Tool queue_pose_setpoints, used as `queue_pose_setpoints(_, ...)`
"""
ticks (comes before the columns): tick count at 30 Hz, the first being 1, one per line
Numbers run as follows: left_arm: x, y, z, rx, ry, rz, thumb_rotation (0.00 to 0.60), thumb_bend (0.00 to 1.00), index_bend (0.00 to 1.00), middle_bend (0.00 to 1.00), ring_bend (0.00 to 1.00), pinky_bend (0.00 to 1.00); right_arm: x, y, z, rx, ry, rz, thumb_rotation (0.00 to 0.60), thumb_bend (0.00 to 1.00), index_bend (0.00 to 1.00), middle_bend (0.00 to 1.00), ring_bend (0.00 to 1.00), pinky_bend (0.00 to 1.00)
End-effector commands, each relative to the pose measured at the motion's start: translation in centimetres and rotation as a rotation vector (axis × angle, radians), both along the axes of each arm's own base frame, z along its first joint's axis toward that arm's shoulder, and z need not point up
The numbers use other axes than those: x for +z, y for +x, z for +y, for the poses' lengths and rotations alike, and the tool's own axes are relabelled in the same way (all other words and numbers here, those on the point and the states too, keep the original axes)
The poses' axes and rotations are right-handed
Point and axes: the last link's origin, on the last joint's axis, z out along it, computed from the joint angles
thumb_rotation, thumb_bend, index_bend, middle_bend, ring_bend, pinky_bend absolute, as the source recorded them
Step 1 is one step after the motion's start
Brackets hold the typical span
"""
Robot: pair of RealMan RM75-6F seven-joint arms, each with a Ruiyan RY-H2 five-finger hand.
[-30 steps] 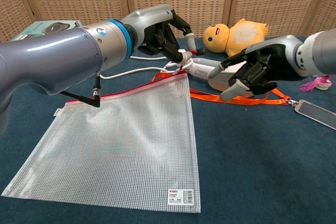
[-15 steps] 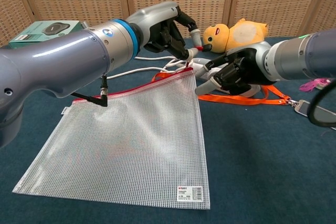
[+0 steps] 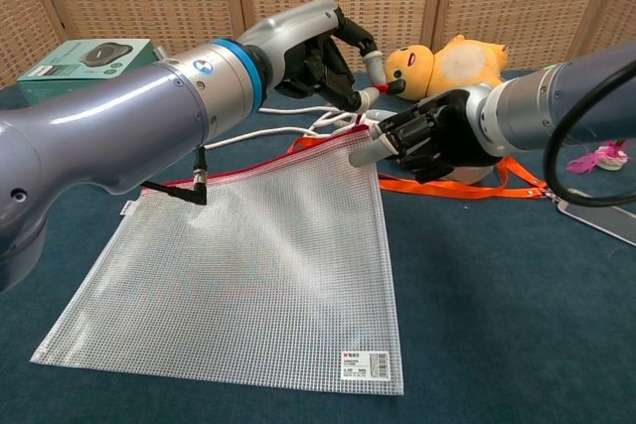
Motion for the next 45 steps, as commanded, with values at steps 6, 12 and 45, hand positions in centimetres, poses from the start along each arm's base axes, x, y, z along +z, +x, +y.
queue_pose_setpoints(6, 0.1, 0.1, -0.3, -0.006, -0.002, -0.011, 0.600, 0.70, 0.85, 1.00, 1.00, 1.00, -0.4, 0.3, 0.0, -0.016, 0.007, -0.019, 0.600, 0.33, 0.47, 0.89, 0.91, 1.00)
queue_pose_setpoints(12, 0.3, 0.0, -0.4, -0.004, -0.003, -0.013, 0.600, 0.70, 0.85, 1.00, 1.00, 1.00, -0.5, 0.5, 0.0, -0.018, 0.011, -0.028, 0.600, 0.44, 0.55, 0.89, 0.91, 1.00)
queue_pose_setpoints(45, 0.2, -4.2, 1.6, 0.094, -0.003, 0.020, 0.600, 0.72, 0.85, 1.00, 1.00, 1.00, 3.0, 0.4, 0.1, -0.006, -0.032, -0.190, 0.600, 0.72, 0.69, 0.92, 0.93, 1.00)
